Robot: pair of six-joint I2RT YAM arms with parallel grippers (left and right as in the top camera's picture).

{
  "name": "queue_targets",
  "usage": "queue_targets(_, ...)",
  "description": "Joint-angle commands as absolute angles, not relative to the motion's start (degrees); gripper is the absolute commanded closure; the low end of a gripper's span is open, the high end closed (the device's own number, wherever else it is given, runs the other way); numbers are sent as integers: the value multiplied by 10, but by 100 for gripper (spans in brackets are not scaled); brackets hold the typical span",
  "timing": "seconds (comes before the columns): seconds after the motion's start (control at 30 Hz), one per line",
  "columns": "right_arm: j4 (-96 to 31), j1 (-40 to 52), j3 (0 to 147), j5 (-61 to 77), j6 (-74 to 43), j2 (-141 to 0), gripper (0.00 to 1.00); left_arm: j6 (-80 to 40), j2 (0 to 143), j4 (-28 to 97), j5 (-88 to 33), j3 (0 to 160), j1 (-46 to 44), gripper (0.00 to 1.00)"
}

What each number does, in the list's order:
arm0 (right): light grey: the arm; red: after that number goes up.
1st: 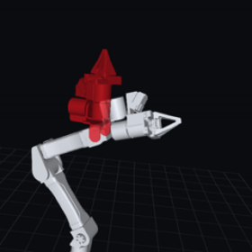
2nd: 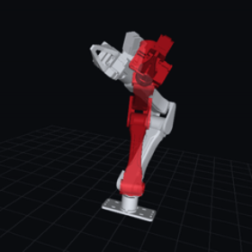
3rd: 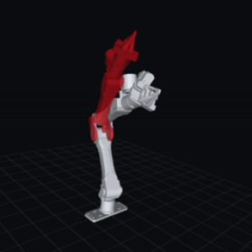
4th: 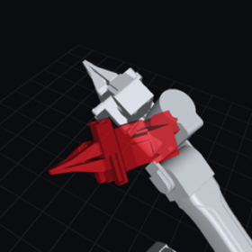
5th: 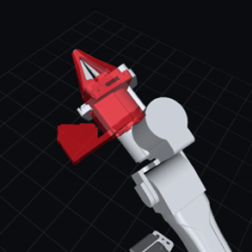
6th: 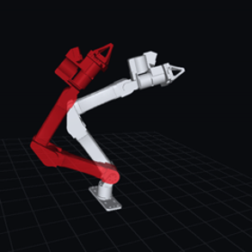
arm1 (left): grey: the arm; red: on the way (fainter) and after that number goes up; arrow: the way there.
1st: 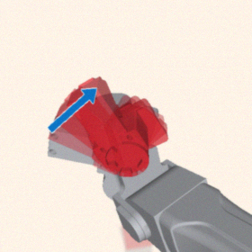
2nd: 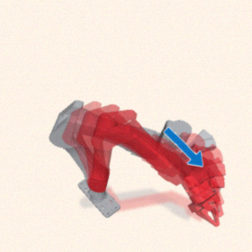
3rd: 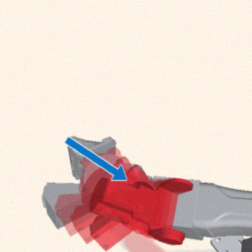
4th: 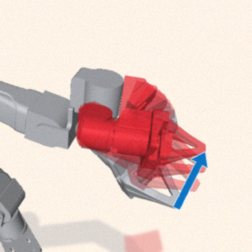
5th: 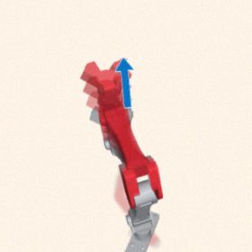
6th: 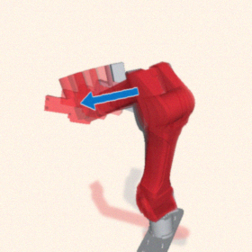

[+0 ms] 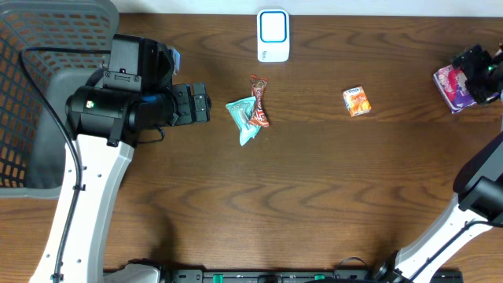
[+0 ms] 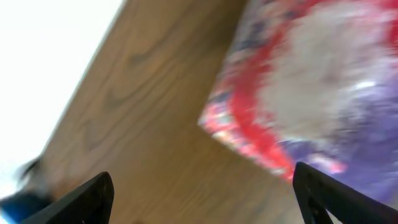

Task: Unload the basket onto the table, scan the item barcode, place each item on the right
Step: 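Carry the tissue pack to the right edge and release it, then grasp the small orange juice box with the right gripper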

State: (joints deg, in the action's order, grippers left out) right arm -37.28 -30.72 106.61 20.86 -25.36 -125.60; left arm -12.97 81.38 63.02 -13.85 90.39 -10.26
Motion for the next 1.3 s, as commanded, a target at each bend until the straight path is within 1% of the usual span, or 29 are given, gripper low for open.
queue_targets(0.0,-384,-283,1065,355,-196,-1192,11,-118,817,632,-145,901,-104,2)
queue_targets(0.07,-413,-262,1065,409,-144,-1179,11,-118,817,632,-145,901,-104,2)
queue_targets(0.13,-462,-237,1064,428,-84,-1176,12,-118,817,632,-145,901,-104,2)
queue_targets(0.17,-489,-224,1064,425,-54,-1176,13,-119,817,632,-145,901,-104,2)
queue_targets(0.23,-541,-194,1060,404,23,-1181,19,-118,817,632,-145,901,-104,2)
queue_targets(0.3,-582,-162,1053,359,79,-1189,19,-118,817,632,-145,901,-104,2)
queue_targets(0.33,-592,-151,1050,338,87,-1192,19,-118,817,632,-145,901,-104,2)
queue_targets(0.37,-601,-133,1045,298,89,-1198,20,-118,817,632,-145,901,-104,2)
queue_targets(0.47,-606,-93,1031,203,88,-1214,27,-118,817,632,-145,901,-104,2)
queue_targets(0.53,-599,-72,1019,152,81,-1221,27,-118,817,632,-145,901,-104,2)
queue_targets(0.57,-590,-61,1010,133,75,-1225,26,-118,817,632,-145,901,-104,2)
queue_targets(0.63,-579,-55,1003,133,73,-1226,23,-118,817,632,-145,901,-104,2)
queue_targets(0.67,-575,-56,1002,136,73,-1226,24,-119,817,632,-145,901,-104,2)
queue_targets(0.7,-565,-61,1002,139,73,-1226,28,-118,817,632,-145,901,-104,3)
queue_targets(0.77,-558,-68,1001,154,74,-1227,33,-119,817,632,-145,901,-104,2)
queue_targets(0.97,-516,-81,963,204,90,-1237,36,-118,817,632,-145,901,-104,2)
queue_targets(1.27,-458,-82,935,237,100,-1270,52,-118,817,632,-145,901,-104,2)
